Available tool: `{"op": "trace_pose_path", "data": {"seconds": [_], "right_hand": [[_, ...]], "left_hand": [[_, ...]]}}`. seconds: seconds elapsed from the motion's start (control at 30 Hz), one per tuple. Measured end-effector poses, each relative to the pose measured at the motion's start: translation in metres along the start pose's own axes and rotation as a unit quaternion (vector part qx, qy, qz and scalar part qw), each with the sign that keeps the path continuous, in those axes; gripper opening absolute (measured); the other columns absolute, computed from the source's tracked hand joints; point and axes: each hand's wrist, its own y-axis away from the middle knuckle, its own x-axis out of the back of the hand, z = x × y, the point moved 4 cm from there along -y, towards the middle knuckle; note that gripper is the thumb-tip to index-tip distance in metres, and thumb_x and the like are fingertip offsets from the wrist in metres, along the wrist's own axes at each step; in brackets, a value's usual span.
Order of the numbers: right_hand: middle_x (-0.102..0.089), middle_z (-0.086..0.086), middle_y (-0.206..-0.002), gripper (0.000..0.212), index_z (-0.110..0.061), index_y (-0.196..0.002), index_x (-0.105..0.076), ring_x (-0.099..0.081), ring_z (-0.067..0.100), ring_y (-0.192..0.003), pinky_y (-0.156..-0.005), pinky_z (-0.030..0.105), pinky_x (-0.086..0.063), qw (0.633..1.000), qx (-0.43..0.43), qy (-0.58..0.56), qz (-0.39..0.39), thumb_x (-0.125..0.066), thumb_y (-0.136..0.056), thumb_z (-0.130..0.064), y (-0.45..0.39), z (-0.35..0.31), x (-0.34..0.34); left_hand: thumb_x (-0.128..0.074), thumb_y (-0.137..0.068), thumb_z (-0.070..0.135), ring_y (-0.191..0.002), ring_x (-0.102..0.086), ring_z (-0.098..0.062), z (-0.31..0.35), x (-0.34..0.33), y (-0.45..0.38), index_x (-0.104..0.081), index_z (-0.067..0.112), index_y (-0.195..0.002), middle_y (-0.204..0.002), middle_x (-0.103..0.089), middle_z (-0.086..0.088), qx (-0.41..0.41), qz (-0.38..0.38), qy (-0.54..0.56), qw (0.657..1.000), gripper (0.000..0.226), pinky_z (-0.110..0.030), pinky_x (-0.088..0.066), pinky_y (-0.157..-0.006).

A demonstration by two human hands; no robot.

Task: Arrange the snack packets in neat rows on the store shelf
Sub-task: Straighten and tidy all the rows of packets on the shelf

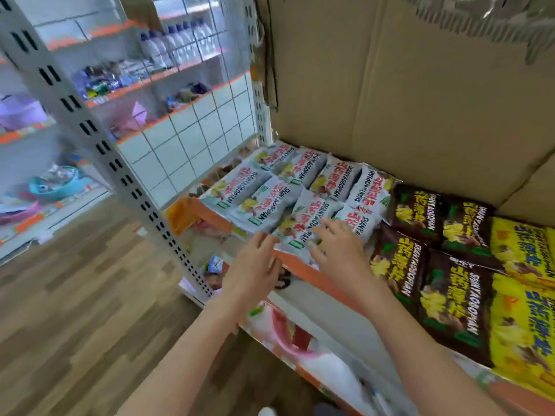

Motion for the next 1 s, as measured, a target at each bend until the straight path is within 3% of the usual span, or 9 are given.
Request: {"op": "trace_pose_path", "data": {"seconds": [0.1, 0.2, 0.33, 0.43, 0.53, 0.67, 0.77, 0.83, 1.0], "right_hand": [[-0.025, 0.005, -0.153, 0.045, -0.023, -0.137, -0.043, -0.018, 0.021, -0.14, -0.113, 0.04, -0.023, 0.999, -0.006, 0.027, -0.033, -0.041, -0.096, -0.042, -0.034, -0.01, -0.011], [-0.003, 0.004, -0.158, 0.06, -0.031, -0.147, -0.021, -0.001, 0.022, -0.144, -0.115, 0.043, -0.012, 0.991, -0.031, 0.071, -0.111, -0.034, -0.094, -0.056, -0.056, -0.004, -0.019], [-0.003, 0.0, -0.158, 0.068, -0.037, -0.145, -0.022, -0.004, 0.022, -0.144, -0.112, 0.047, -0.011, 0.982, -0.045, 0.107, -0.152, -0.026, -0.086, -0.071, -0.063, 0.005, -0.022], [-0.022, 0.004, -0.152, 0.063, -0.035, -0.137, -0.038, -0.016, 0.025, -0.139, -0.109, 0.048, -0.013, 0.978, -0.046, 0.13, -0.157, -0.026, -0.086, -0.07, -0.074, 0.0, -0.015], [-0.043, 0.008, -0.133, 0.056, -0.026, -0.118, -0.057, -0.032, 0.027, -0.127, -0.103, 0.045, -0.024, 0.984, -0.072, 0.107, -0.126, -0.028, -0.09, -0.065, -0.101, -0.006, -0.005], [-0.047, 0.007, -0.131, 0.042, -0.015, -0.127, -0.054, -0.038, 0.023, -0.125, -0.101, 0.037, -0.035, 0.997, -0.043, 0.018, -0.054, -0.043, -0.096, -0.041, -0.14, -0.016, -0.002], [-0.03, 0.003, -0.15, 0.038, -0.014, -0.135, -0.044, -0.023, 0.019, -0.138, -0.108, 0.032, -0.024, 0.997, -0.021, -0.022, -0.067, -0.038, -0.099, -0.027, -0.174, -0.022, -0.009], [-0.026, 0.003, -0.152, 0.037, -0.014, -0.135, -0.043, -0.02, 0.022, -0.139, -0.11, 0.033, -0.02, 0.994, -0.034, -0.025, -0.105, -0.035, -0.1, -0.024, -0.193, -0.019, -0.02], [-0.06, 0.014, -0.117, 0.035, -0.007, -0.11, -0.064, -0.047, 0.037, -0.115, -0.094, 0.045, -0.034, 0.989, -0.073, -0.035, -0.12, -0.035, -0.096, -0.02, -0.221, -0.014, -0.037]], "left_hand": [[-0.04, -0.098, 0.033, -0.132, -0.029, -0.026, -0.022, 0.007, -0.042, -0.036, 0.015, -0.138, -0.144, -0.031, -0.007, -0.015, -0.022, -0.068, 0.997, 0.044, -0.038, -0.032, -0.103], [-0.031, -0.1, 0.034, -0.143, -0.01, -0.024, -0.042, 0.005, -0.086, -0.02, 0.011, -0.146, -0.155, -0.013, -0.01, -0.044, -0.079, -0.131, 0.987, 0.053, -0.035, -0.014, -0.113], [-0.022, -0.099, 0.047, -0.145, 0.0, -0.02, -0.067, -0.013, -0.106, -0.003, 0.018, -0.15, -0.158, -0.001, -0.003, -0.052, -0.184, -0.201, 0.961, 0.062, -0.034, -0.002, -0.116], [-0.027, -0.098, 0.048, -0.139, -0.018, -0.023, -0.068, -0.008, -0.116, -0.019, 0.02, -0.148, -0.152, -0.021, -0.002, -0.065, -0.177, -0.187, 0.964, 0.057, -0.036, -0.017, -0.115], [-0.039, -0.097, 0.036, -0.126, -0.036, -0.022, -0.065, 0.011, -0.144, -0.043, 0.019, -0.134, -0.136, -0.044, -0.003, -0.067, -0.114, -0.148, 0.98, 0.041, -0.033, -0.032, -0.104], [-0.047, -0.095, 0.024, -0.124, -0.039, -0.027, -0.084, 0.034, -0.202, -0.05, 0.011, -0.127, -0.129, -0.046, -0.011, 0.021, -0.005, -0.013, 1.0, 0.035, -0.033, -0.033, -0.098], [-0.052, -0.093, 0.027, -0.127, -0.039, -0.029, -0.111, 0.029, -0.261, -0.043, 0.006, -0.133, -0.136, -0.042, -0.015, 0.109, -0.031, 0.008, 0.994, 0.046, -0.036, -0.034, -0.101], [-0.057, -0.089, 0.032, -0.118, -0.047, -0.031, -0.128, 0.015, -0.294, -0.044, 0.001, -0.129, -0.129, -0.049, -0.018, 0.142, -0.068, -0.02, 0.987, 0.052, -0.035, -0.041, -0.092], [-0.065, -0.082, 0.045, -0.107, -0.057, -0.034, -0.141, -0.014, -0.331, -0.054, -0.002, -0.115, -0.115, -0.059, -0.02, 0.178, -0.132, 0.067, 0.973, 0.059, -0.043, -0.047, -0.094]]}}
